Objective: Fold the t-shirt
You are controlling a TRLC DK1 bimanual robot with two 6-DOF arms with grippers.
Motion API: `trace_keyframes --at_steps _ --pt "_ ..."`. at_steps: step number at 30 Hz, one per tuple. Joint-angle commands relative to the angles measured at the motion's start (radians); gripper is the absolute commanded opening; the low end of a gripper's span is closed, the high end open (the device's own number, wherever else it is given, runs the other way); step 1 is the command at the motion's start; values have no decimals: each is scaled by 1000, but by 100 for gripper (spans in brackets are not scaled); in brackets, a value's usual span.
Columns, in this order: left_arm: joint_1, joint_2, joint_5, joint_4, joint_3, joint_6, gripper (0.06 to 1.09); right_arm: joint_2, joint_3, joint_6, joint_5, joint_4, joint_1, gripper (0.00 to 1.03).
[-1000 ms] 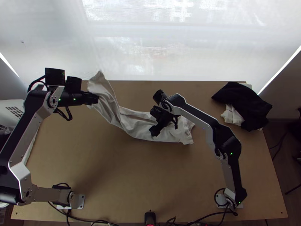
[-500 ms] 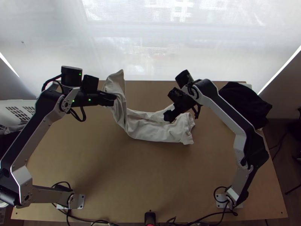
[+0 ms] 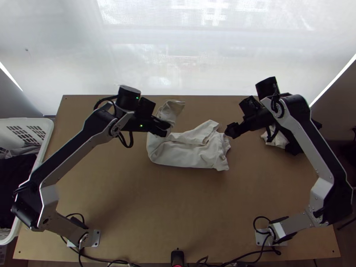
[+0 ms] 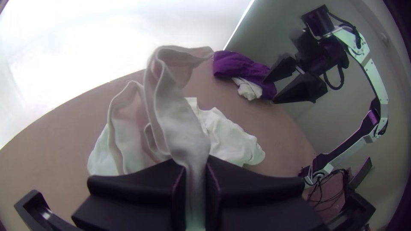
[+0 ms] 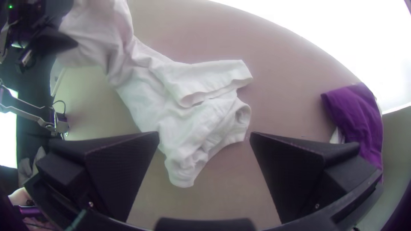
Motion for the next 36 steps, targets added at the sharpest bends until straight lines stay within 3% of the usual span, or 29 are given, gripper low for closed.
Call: trace_keyframes --at_steps 1,15,34,35,36 --pt "-102 110 -2 74 34 -18 9 -122 -104 8 1 5 -84 99" --pt "-218 322 0 149 200 -115 9 -214 -196 20 -1 6 -171 99" --pt "-343 566 -2 136 327 -115 10 -242 -224 37 -10 16 -205 99" --pt "-347 578 0 130 327 -113 26 -240 -224 37 -10 17 -204 99" --pt "-352 579 0 110 329 -110 54 -239 -227 37 -10 22 -202 99"
